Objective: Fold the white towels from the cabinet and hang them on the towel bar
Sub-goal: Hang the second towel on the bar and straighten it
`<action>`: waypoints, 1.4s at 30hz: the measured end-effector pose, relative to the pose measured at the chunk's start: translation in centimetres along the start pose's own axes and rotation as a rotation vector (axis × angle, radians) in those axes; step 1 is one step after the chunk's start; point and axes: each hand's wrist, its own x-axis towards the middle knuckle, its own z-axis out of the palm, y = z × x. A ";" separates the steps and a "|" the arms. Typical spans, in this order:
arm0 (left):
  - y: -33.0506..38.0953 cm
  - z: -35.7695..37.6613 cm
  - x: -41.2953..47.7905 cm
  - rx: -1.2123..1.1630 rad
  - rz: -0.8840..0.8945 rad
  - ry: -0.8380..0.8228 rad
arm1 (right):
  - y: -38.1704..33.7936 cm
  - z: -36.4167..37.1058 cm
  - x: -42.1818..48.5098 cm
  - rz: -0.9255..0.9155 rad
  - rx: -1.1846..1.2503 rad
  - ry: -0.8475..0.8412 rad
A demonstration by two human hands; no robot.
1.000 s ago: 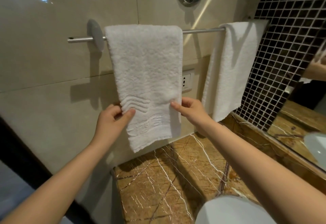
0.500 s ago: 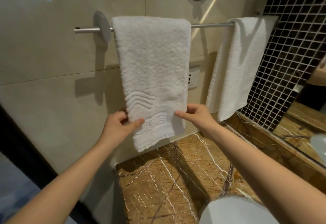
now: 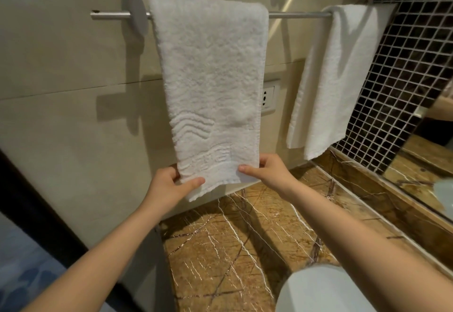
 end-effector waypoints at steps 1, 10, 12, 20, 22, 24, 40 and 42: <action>-0.1 0.0 -0.1 0.001 0.003 0.016 | 0.1 0.0 0.0 -0.004 -0.006 0.013; -0.1 0.3 -1.6 -0.003 0.106 0.129 | 0.5 0.2 0.1 0.031 0.168 0.106; -0.1 0.4 -1.7 -0.014 0.109 0.133 | 0.1 0.5 0.4 0.031 0.194 0.104; -2.1 0.0 -1.3 0.077 0.076 0.141 | 0.3 0.4 -0.4 0.034 0.086 0.022; -2.3 0.0 -1.3 0.072 0.060 0.140 | 0.3 0.3 -0.5 0.028 0.077 0.024; -2.3 0.1 -1.2 0.052 0.049 0.139 | 0.2 0.2 -0.6 0.032 0.057 0.009; -1.6 0.4 -1.8 -0.045 0.045 0.118 | 0.9 0.7 -0.6 0.028 -0.088 0.111; -1.8 0.6 -1.9 -0.057 0.060 0.147 | 0.9 0.9 -0.7 0.020 -0.099 0.119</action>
